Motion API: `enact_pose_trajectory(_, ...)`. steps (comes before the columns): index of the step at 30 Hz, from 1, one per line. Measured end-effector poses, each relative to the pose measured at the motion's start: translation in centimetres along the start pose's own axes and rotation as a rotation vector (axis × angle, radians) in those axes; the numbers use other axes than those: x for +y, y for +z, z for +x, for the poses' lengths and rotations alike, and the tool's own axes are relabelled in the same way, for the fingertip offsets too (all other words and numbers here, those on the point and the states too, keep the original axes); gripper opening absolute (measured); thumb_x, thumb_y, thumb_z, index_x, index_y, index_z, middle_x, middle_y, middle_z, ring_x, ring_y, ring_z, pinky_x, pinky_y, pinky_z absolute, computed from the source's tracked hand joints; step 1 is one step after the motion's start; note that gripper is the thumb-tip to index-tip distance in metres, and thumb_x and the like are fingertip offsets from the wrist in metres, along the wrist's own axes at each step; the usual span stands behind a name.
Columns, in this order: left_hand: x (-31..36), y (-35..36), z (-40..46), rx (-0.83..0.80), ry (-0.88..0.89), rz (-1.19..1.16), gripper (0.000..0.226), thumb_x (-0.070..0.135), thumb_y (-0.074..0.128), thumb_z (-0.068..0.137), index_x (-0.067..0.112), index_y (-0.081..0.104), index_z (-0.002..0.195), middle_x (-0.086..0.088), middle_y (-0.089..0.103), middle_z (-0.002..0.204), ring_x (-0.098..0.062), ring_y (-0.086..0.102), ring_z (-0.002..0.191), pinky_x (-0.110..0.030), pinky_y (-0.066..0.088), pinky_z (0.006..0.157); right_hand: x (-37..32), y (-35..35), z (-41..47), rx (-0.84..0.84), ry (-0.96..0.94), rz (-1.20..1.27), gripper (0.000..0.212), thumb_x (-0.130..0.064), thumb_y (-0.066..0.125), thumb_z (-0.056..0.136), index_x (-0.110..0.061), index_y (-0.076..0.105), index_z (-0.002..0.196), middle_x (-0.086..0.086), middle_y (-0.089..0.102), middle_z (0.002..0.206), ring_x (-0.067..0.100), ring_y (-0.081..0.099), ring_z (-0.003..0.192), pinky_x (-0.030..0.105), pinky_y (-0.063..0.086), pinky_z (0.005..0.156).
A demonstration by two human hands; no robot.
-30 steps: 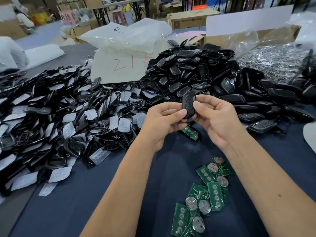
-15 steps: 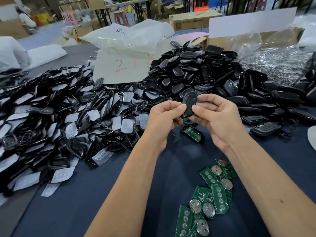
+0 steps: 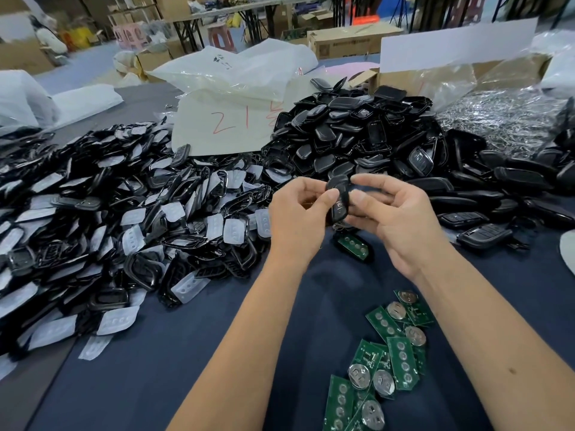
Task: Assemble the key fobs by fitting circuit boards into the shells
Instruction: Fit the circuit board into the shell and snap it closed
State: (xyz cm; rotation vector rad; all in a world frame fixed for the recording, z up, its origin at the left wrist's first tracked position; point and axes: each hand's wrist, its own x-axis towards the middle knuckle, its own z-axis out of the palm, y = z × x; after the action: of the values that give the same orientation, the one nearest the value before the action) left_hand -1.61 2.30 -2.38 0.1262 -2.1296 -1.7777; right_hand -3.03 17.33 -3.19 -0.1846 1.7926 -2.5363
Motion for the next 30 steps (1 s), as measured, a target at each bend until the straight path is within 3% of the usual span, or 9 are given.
enact_pose_trajectory(3,0.1,0.5,-0.6,0.029,0.261,0.278,0.013,0.011,0.075,0.086,0.024,0.072,0.086,0.014,0.070,0.077,-0.005,0.066,0.069,-0.029,0.058,0.069,0.4,0.9,-0.3,0.036,-0.008,-0.030,0.015,-0.004,0.076,0.092,-0.017,0.082,0.090,0.011,0.080,0.092,0.026,0.078,0.087,0.042,0.065,0.082)
enact_pose_trajectory(6,0.0,0.8,-0.9,0.019,0.359,0.319,0.012,0.012,0.074,0.084,0.023,0.075,0.090,0.011,0.071,0.081,-0.008,0.067,0.072,-0.038,0.058,0.070,0.4,1.0,-0.4,0.052,0.003,0.036,0.017,-0.008,0.080,0.084,-0.006,0.078,0.101,0.019,0.079,0.099,0.034,0.077,0.095,0.043,0.064,0.085)
enact_pose_trajectory(8,0.0,0.9,-0.9,0.022,0.379,0.317,0.015,0.010,0.075,0.082,0.022,0.076,0.090,0.010,0.071,0.081,-0.007,0.067,0.073,-0.038,0.058,0.069,0.2,0.9,-0.3,0.039,0.026,0.103,0.029,-0.011,0.081,0.078,-0.002,0.076,0.105,0.021,0.078,0.103,0.033,0.077,0.096,0.040,0.064,0.082)
enact_pose_trajectory(11,0.3,0.9,-1.2,0.029,0.394,0.302,0.019,0.005,0.079,0.080,0.021,0.077,0.091,0.011,0.071,0.081,-0.005,0.068,0.074,-0.032,0.058,0.069,0.2,0.7,-0.2,0.026,0.024,0.090,0.019,-0.003,0.074,0.089,-0.003,0.075,0.108,0.019,0.078,0.103,0.029,0.077,0.094,0.041,0.064,0.085)
enact_pose_trajectory(15,0.9,0.9,-1.5,0.007,0.343,0.354,0.024,0.008,0.085,0.080,0.019,0.072,0.096,0.010,0.068,0.087,-0.006,0.066,0.077,-0.031,0.059,0.073,0.6,0.0,0.4,0.095,0.014,0.051,0.017,-0.005,0.064,0.101,0.000,0.070,0.117,0.017,0.076,0.107,0.032,0.073,0.104,0.048,0.060,0.096)
enact_pose_trajectory(18,1.0,0.2,-1.6,0.033,0.162,0.618,0.032,0.040,0.084,0.081,0.019,0.060,0.087,0.007,0.062,0.082,-0.014,0.060,0.077,-0.036,0.052,0.069,0.5,-0.8,1.0,0.159,0.024,0.136,0.016,-0.006,0.054,0.107,-0.001,0.066,0.116,0.012,0.073,0.105,0.028,0.070,0.105,0.047,0.057,0.102)
enact_pose_trajectory(21,1.1,0.3,-1.9,-0.110,-0.008,0.740,0.053,0.056,0.087,0.071,0.016,0.054,0.079,0.003,0.058,0.077,-0.012,0.053,0.070,-0.030,0.040,0.055,0.4,-1.7,1.6,0.181,0.080,0.287,0.016,-0.007,0.050,0.108,-0.001,0.063,0.117,0.012,0.073,0.105,0.029,0.072,0.106,0.046,0.056,0.104)
enact_pose_trajectory(27,1.2,1.5,-2.4,-0.249,-0.123,0.670,0.049,0.042,0.094,0.067,0.018,0.063,0.096,0.004,0.062,0.088,-0.016,0.061,0.080,-0.030,0.047,0.063,0.4,-2.1,1.5,0.118,0.126,0.424,0.018,-0.005,0.047,0.109,0.000,0.064,0.111,0.015,0.075,0.103,0.032,0.073,0.107,0.041,0.061,0.096)
enact_pose_trajectory(30,0.8,1.6,-2.4,-0.195,-0.036,0.514,0.033,0.030,0.091,0.075,0.023,0.062,0.090,0.008,0.060,0.076,-0.010,0.056,0.068,-0.026,0.043,0.061,0.3,-2.4,1.5,0.100,0.126,0.447,0.019,-0.008,0.047,0.108,-0.001,0.064,0.112,0.016,0.075,0.106,0.032,0.073,0.110,0.041,0.060,0.098)
